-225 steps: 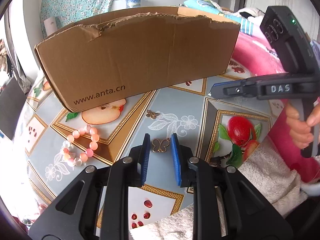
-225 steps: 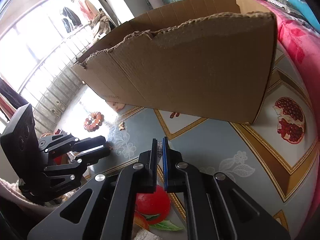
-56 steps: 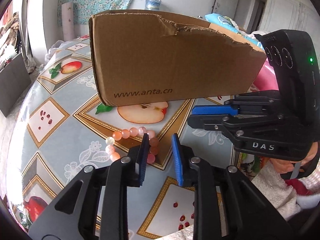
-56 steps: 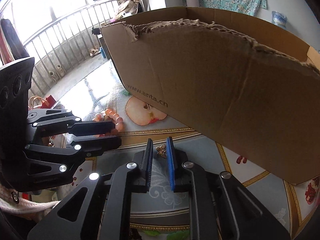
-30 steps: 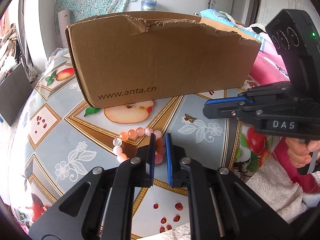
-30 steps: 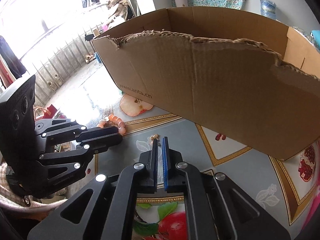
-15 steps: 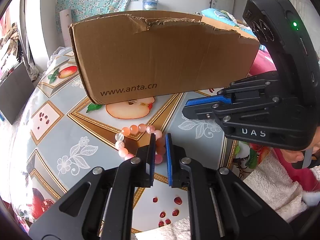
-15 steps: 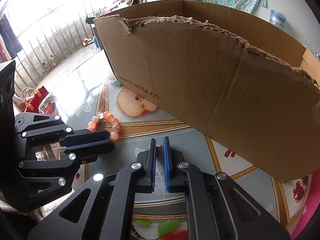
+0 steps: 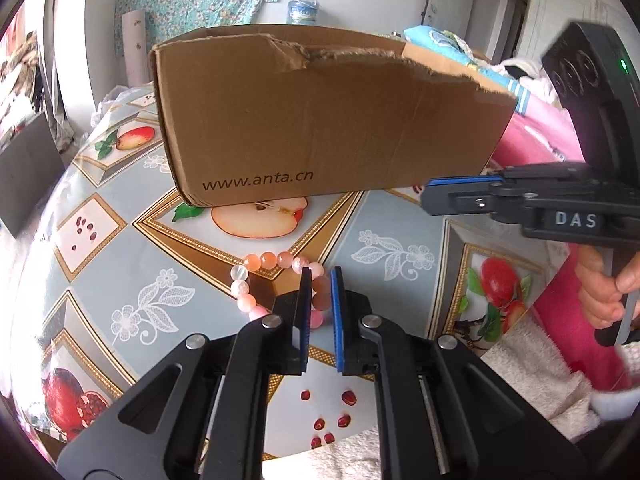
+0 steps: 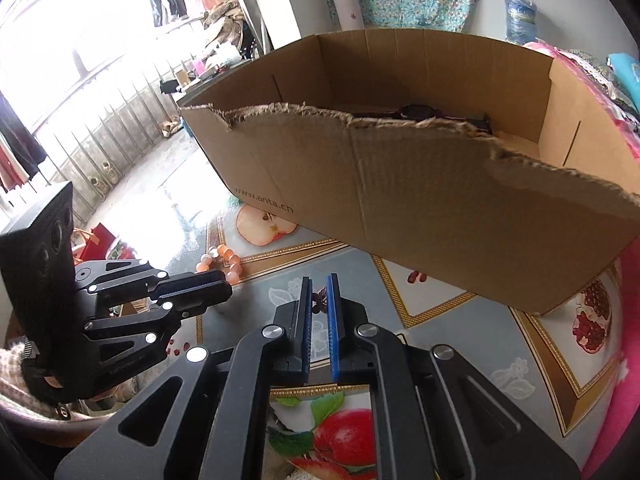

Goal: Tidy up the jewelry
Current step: 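Lift the bead bracelet into the box and open the left gripper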

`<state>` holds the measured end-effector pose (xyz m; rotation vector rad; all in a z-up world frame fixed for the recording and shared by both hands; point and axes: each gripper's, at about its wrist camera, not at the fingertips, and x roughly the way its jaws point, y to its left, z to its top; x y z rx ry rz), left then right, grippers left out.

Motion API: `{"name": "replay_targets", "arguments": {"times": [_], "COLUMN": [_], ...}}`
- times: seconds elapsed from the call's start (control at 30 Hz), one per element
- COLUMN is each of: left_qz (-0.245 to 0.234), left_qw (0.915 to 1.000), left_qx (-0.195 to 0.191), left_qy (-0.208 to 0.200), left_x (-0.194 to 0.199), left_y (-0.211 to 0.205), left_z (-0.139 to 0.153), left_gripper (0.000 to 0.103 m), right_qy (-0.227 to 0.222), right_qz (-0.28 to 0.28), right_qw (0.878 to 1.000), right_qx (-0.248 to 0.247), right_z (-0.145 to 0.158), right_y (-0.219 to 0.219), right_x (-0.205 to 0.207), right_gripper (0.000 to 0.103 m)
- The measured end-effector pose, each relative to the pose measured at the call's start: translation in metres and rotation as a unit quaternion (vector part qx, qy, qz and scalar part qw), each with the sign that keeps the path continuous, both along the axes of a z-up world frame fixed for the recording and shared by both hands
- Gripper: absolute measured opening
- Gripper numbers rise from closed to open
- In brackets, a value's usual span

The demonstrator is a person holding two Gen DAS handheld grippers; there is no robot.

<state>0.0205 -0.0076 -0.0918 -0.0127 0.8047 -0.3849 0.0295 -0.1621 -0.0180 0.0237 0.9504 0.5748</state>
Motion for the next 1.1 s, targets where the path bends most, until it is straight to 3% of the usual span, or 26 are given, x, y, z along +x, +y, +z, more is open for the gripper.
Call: {"name": "replay_targets", "arguments": {"times": [0.27,0.5,0.63,0.73,0.8,0.87,0.93,1.03,1.1], "left_qz": [0.016,-0.009,-0.033,-0.05,-0.05,-0.046,-0.043,-0.054,-0.063], "left_qw": [0.9927,0.9671,0.9575,0.9645,0.9769,0.9894,0.996,0.9979,0.9943], "left_qx": [-0.119,-0.253,-0.28,-0.246,-0.191,-0.125,-0.077,0.005,0.064], "left_qy": [-0.01,-0.026,-0.061,-0.081,-0.08,-0.057,-0.014,0.035,0.059], "left_x": [0.0,0.005,0.016,0.034,0.057,0.093,0.127,0.168,0.187], "left_y": [0.039,0.069,0.076,0.069,0.056,0.038,0.023,0.0,-0.014], "left_z": [0.041,0.089,0.13,0.16,0.172,0.173,0.162,0.14,0.121], "left_gripper": [0.008,0.008,0.008,0.008,0.008,0.008,0.008,0.008,0.008], "right_qy": [-0.035,-0.069,-0.043,-0.007,0.038,0.075,0.113,0.149,0.17], "right_qz": [-0.01,0.01,0.022,0.027,0.03,0.03,0.034,0.04,0.045], "right_qw": [0.997,0.99,0.991,0.995,0.996,0.995,0.993,0.988,0.984], "right_qx": [0.073,0.121,0.123,0.091,0.072,0.053,0.032,0.002,-0.012], "right_z": [0.055,0.104,0.116,0.111,0.098,0.081,0.061,0.04,0.028], "right_y": [-0.021,-0.033,-0.026,-0.017,-0.011,-0.006,0.001,0.009,0.014], "right_x": [-0.001,0.03,0.068,0.103,0.132,0.154,0.174,0.194,0.205], "right_gripper": [0.007,0.007,0.007,0.007,0.007,0.007,0.007,0.007,0.007]}}
